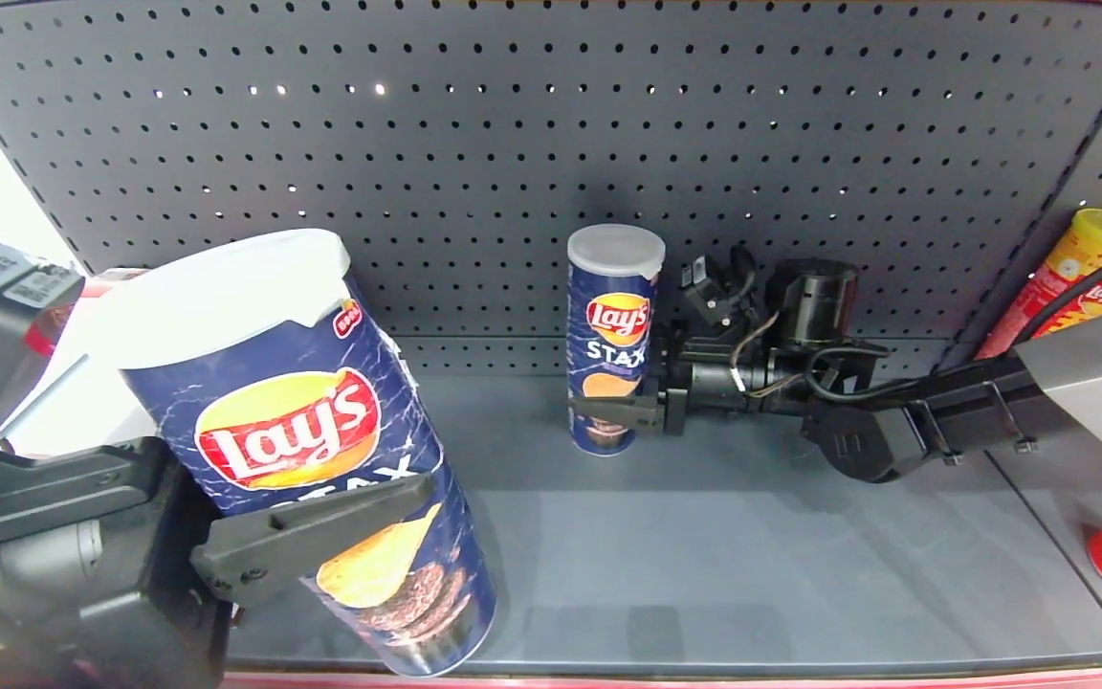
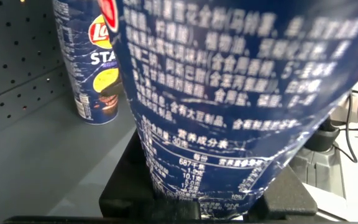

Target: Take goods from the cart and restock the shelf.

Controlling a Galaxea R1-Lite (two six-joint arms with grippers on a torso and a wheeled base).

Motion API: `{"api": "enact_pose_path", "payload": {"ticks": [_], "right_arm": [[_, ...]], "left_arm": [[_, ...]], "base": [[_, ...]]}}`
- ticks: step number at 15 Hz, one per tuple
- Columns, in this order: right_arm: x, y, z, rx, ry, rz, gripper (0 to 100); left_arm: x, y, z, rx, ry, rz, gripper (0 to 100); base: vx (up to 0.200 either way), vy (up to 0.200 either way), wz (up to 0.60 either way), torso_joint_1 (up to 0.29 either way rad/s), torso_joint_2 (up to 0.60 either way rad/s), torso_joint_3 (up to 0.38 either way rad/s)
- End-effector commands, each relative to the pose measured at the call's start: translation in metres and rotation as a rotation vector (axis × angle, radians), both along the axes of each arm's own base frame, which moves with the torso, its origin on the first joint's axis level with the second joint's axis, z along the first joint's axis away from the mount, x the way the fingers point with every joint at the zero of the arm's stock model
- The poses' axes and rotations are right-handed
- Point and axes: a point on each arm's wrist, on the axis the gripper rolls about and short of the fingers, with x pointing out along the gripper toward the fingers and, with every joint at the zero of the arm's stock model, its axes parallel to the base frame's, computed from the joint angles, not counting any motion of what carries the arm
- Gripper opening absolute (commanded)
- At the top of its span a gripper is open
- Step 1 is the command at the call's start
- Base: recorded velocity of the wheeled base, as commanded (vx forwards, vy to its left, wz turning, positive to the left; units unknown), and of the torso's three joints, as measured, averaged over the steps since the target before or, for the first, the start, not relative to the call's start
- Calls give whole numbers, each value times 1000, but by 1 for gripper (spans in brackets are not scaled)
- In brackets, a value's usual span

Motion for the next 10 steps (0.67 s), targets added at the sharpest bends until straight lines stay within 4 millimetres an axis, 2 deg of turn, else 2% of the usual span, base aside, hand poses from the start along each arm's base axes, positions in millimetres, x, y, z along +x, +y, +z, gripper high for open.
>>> {"api": "enact_pose_path", "payload": {"ticks": [1, 8, 9, 10], "right_arm": [[2, 2, -3, -1, 2, 5, 0], [-14, -4, 10, 6, -10, 5, 0], [-34, -5, 24, 16, -25, -24, 0], [-46, -5, 30, 20, -30, -44, 0]], "left_arm": [[-1, 1, 0, -1, -1, 1, 0], [-2, 1, -5, 7, 14, 1, 0], [-3, 2, -5, 7, 13, 4, 0], [-3, 2, -5, 7, 13, 4, 0]], "base": [[0, 0, 0, 0, 0, 0], [0, 0, 0, 0, 0, 0], [0, 0, 0, 0, 0, 0], [0, 0, 0, 0, 0, 0]]}}
